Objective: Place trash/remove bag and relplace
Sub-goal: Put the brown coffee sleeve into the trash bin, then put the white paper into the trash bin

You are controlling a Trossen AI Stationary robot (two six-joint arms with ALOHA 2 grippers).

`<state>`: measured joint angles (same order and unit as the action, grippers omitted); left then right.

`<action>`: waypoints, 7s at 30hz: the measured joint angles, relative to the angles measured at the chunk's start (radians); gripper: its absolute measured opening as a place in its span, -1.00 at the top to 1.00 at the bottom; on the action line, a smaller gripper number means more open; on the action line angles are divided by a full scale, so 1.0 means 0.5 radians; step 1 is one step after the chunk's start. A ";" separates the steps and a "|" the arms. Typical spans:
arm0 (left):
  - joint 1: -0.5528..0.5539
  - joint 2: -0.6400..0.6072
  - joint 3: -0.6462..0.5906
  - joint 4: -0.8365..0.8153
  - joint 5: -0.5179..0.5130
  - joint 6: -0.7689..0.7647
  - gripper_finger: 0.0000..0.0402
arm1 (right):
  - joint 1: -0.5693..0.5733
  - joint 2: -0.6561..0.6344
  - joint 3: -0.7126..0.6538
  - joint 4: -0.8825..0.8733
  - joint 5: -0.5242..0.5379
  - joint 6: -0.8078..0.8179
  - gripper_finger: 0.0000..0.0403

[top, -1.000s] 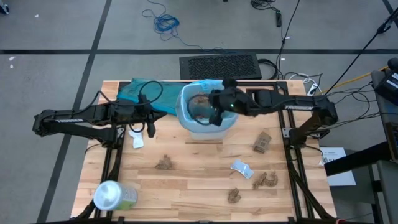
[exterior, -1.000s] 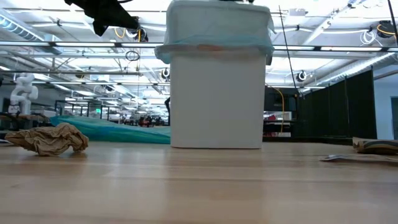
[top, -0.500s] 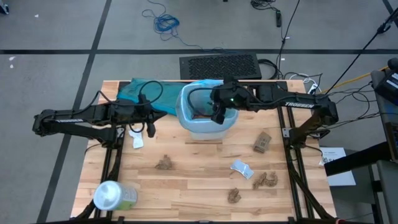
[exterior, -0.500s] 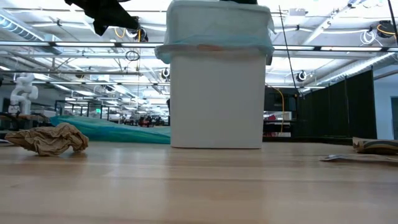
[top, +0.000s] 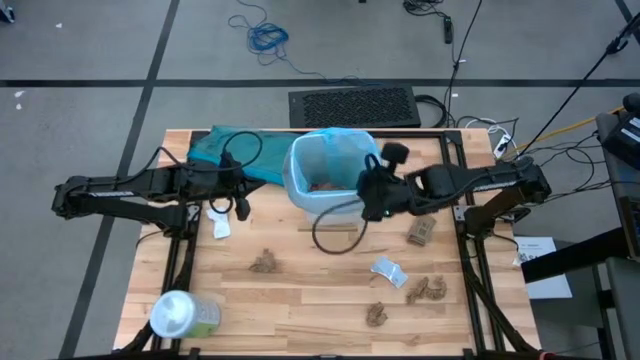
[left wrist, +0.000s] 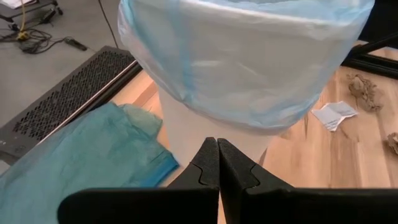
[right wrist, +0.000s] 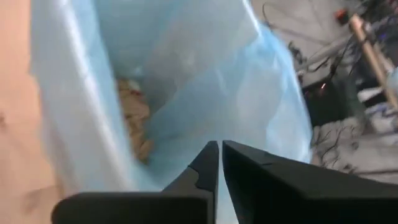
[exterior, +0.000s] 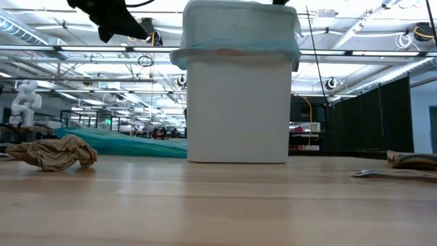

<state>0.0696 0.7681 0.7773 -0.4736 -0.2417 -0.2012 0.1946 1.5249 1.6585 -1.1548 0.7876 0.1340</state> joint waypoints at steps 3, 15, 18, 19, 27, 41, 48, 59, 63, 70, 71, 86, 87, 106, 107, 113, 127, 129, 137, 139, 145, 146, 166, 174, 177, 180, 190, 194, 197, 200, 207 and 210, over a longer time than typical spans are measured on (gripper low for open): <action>0.000 0.000 0.000 0.028 -0.001 0.010 1.00 | 0.130 -0.004 0.000 -0.200 0.040 0.274 0.98; 0.000 0.000 0.000 0.043 -0.005 0.010 1.00 | 0.584 -0.038 -0.081 -0.812 -0.140 1.447 1.00; 0.000 0.000 0.000 0.041 -0.005 0.010 1.00 | 0.650 -0.039 -0.206 -0.807 -0.259 1.656 1.00; 0.000 0.000 0.000 0.043 -0.005 0.010 1.00 | 0.671 -0.039 -0.265 -0.806 -0.284 1.742 1.00; 0.000 0.000 0.000 0.040 -0.003 0.009 1.00 | 0.730 -0.038 -0.837 -0.552 -0.560 2.098 0.89; 0.000 0.000 0.000 0.036 0.005 0.003 1.00 | 0.645 -0.038 -1.695 0.270 -0.932 2.342 0.03; 0.000 0.000 0.000 0.030 0.006 -0.005 1.00 | 0.643 -0.033 -1.926 0.451 -0.946 2.332 -0.09; 0.000 0.000 0.000 0.030 0.007 -0.006 1.00 | 0.644 -0.039 -2.012 0.568 -0.947 2.349 0.28; 0.000 0.000 0.000 0.030 0.007 -0.005 1.00 | 0.644 -0.037 -2.015 0.627 -0.959 2.346 0.77; 0.000 0.000 0.000 0.028 0.007 -0.004 1.00 | 0.641 -0.032 -1.909 0.628 -0.965 2.280 0.99; 0.000 0.000 0.000 0.028 0.007 -0.002 1.00 | 0.641 -0.037 -1.869 0.634 -0.964 2.263 0.99; 0.000 0.000 0.000 0.021 0.007 0.014 1.00 | 0.632 -0.062 -1.190 0.253 -0.746 2.042 1.00; 0.000 0.000 0.000 0.021 0.006 0.014 1.00 | 0.632 -0.061 -1.112 0.206 -0.746 2.010 1.00; 0.000 0.000 0.000 0.024 0.006 0.014 1.00 | 0.478 -0.066 0.219 0.355 -0.461 0.589 1.00; 0.000 0.001 0.000 0.024 0.006 0.014 1.00 | 0.440 -0.068 0.248 0.394 -0.415 0.510 1.00; 0.000 0.001 0.000 0.024 0.006 0.010 1.00 | 0.137 -0.066 0.318 0.533 -0.465 0.182 1.00; 0.000 0.001 0.000 0.024 0.006 0.000 1.00 | -0.397 -0.036 0.318 0.602 -0.694 0.010 0.59; 0.000 0.001 0.000 0.023 0.006 0.000 1.00 | -0.419 -0.036 0.318 0.616 -0.700 0.006 0.44; 0.000 0.001 0.000 0.022 0.006 -0.001 1.00 | -0.423 -0.045 0.318 0.507 -0.987 0.003 0.09; 0.000 0.001 0.000 0.023 0.006 0.000 1.00 | -0.382 -0.051 0.319 0.455 -1.013 0.015 0.16; 0.000 0.001 0.000 0.022 0.006 -0.001 1.00 | -0.186 -0.054 0.320 0.162 -1.008 0.018 0.71; 0.000 0.001 0.000 0.021 0.005 -0.001 1.00 | -0.143 -0.056 0.320 0.112 -1.007 0.042 0.83; 0.000 0.001 0.000 0.014 0.005 -0.002 1.00 | 0.551 -0.059 -0.553 0.272 -1.071 1.187 1.00; 0.000 0.001 0.000 0.015 0.005 0.003 1.00 | 0.723 -0.058 -1.114 0.733 -1.067 1.801 1.00; 0.000 0.001 0.000 0.016 0.005 0.012 1.00 | 0.745 -0.058 -1.313 0.941 -1.106 1.969 0.93; 0.000 0.001 0.000 0.016 0.005 0.014 1.00 | 0.769 -0.053 -1.452 1.052 -1.106 2.086 0.77; 0.000 0.001 0.000 -0.031 0.005 0.010 1.00 | 0.806 0.091 -1.534 1.064 -1.106 2.187 -0.03; 0.000 0.001 0.000 -0.056 0.005 0.010 1.00 | 0.788 0.168 -1.534 1.048 -1.111 2.223 -0.26; 0.000 0.001 0.000 -0.068 0.005 0.009 1.00 | 0.761 0.239 -1.534 1.046 -1.124 2.230 -0.37; 0.000 0.001 0.000 -0.069 0.005 0.009 1.00 | 0.724 0.322 -1.532 1.018 -1.171 2.227 -0.42; 0.000 0.001 0.000 -0.077 0.005 -0.003 1.00 | 0.664 0.418 -1.518 0.943 -1.222 2.275 -0.32; 0.000 0.001 0.000 -0.077 0.005 -0.003 1.00 | 0.645 0.390 -1.524 0.936 -1.245 2.289 -0.08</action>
<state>0.0696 0.7685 0.7773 -0.5121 -0.2390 -0.2028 0.5170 1.7201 0.8967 -0.6869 0.1654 1.2783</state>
